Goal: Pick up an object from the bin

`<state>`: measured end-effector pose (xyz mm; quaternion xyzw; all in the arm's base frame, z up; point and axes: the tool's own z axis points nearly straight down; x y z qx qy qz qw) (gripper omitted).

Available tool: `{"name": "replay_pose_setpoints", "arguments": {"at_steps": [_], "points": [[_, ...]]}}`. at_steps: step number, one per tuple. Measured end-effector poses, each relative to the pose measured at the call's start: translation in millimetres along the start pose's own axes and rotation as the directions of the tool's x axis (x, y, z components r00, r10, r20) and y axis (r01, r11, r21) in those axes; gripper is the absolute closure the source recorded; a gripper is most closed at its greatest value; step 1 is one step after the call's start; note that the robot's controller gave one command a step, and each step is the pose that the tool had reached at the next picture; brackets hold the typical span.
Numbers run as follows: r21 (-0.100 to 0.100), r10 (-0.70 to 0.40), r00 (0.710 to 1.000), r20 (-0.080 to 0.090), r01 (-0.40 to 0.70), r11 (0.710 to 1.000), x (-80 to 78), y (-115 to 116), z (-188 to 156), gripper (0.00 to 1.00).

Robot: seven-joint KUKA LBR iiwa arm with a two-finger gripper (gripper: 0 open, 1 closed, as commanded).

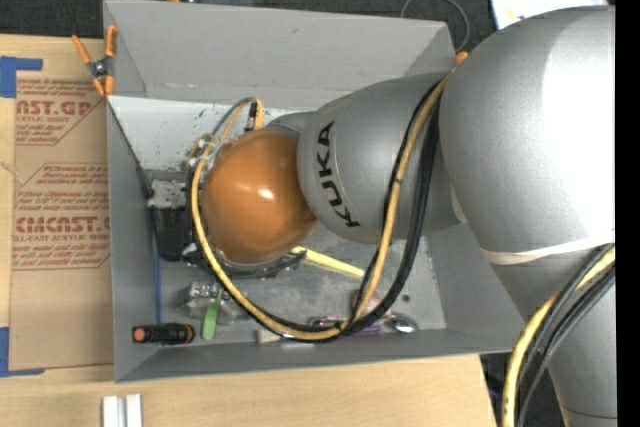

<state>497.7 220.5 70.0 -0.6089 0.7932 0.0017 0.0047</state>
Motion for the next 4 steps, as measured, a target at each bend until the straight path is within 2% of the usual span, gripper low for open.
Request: {"name": "replay_pose_setpoints", "arguments": {"at_steps": [1, 2, 4], "points": [[0.0, 0.0, 1.0, 0.0, 0.0, 1.0, 0.0, 0.0, 0.0, 1.0], [-0.006, 0.0, 1.0, -0.004, 0.0, 1.0, 0.8, 2.2, -14.7, 1.0], [-0.009, 0.001, 1.0, -0.002, -0.001, 1.0, -1.3, 3.0, -107.5, 1.0]]}}
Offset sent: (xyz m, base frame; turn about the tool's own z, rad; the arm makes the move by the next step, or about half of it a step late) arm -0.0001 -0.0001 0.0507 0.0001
